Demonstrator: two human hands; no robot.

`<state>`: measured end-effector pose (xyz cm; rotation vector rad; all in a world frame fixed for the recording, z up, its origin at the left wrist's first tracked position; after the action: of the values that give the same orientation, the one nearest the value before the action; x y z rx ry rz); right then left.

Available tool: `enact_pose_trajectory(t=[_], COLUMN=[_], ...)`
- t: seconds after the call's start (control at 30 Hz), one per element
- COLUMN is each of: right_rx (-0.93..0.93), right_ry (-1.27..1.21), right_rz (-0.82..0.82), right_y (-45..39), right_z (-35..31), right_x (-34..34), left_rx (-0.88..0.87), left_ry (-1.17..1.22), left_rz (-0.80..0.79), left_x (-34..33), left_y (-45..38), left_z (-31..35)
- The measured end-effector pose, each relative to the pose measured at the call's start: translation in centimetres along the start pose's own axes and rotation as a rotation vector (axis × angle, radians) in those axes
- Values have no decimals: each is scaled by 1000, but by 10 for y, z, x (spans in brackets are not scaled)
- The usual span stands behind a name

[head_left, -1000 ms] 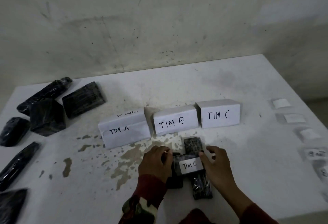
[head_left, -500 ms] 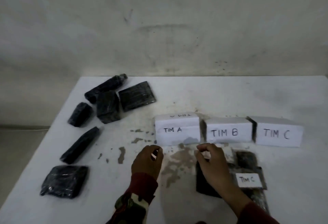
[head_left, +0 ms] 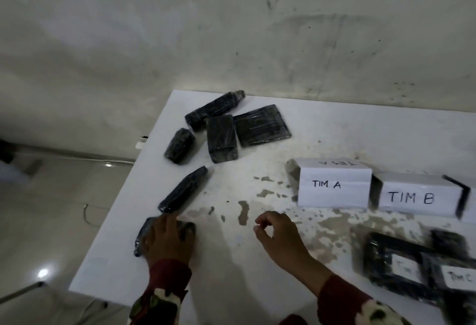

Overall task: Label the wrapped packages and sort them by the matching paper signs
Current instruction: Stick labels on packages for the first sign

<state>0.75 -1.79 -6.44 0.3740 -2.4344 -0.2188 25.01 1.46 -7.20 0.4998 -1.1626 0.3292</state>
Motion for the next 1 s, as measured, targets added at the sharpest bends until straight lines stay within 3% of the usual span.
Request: enact_pose_trajectory(t=[0.13, 0.5, 0.83, 1.0], right_rx=[-38, -84, -87, -113], right_ry=[23, 17, -223, -440], right_rz=[-59, -133, -13, 124], right_y=[0, 10, 26, 41], right_z=[-7, -12, 3, 16], right_x=[-21, -36, 7, 51], left_rx=[158, 412, 124, 15], left_ry=[-51, 241, 826, 978], left_rz=[-89, -262, -253, -354], left_x=[0, -7, 1, -13], left_y=[-5, -14, 13, 43], left_z=[-34, -54, 31, 103])
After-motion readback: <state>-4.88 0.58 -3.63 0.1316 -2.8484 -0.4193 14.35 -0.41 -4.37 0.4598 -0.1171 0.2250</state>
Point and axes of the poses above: each hand's wrist, its own y-axis away from the middle knuckle, its own x-axis out of the back of the hand, z = x × y, the point moved 6 cm from there along -y, towards the middle knuckle, and after that the axes turned 5 degrees about -z, right-handed, at the moved point
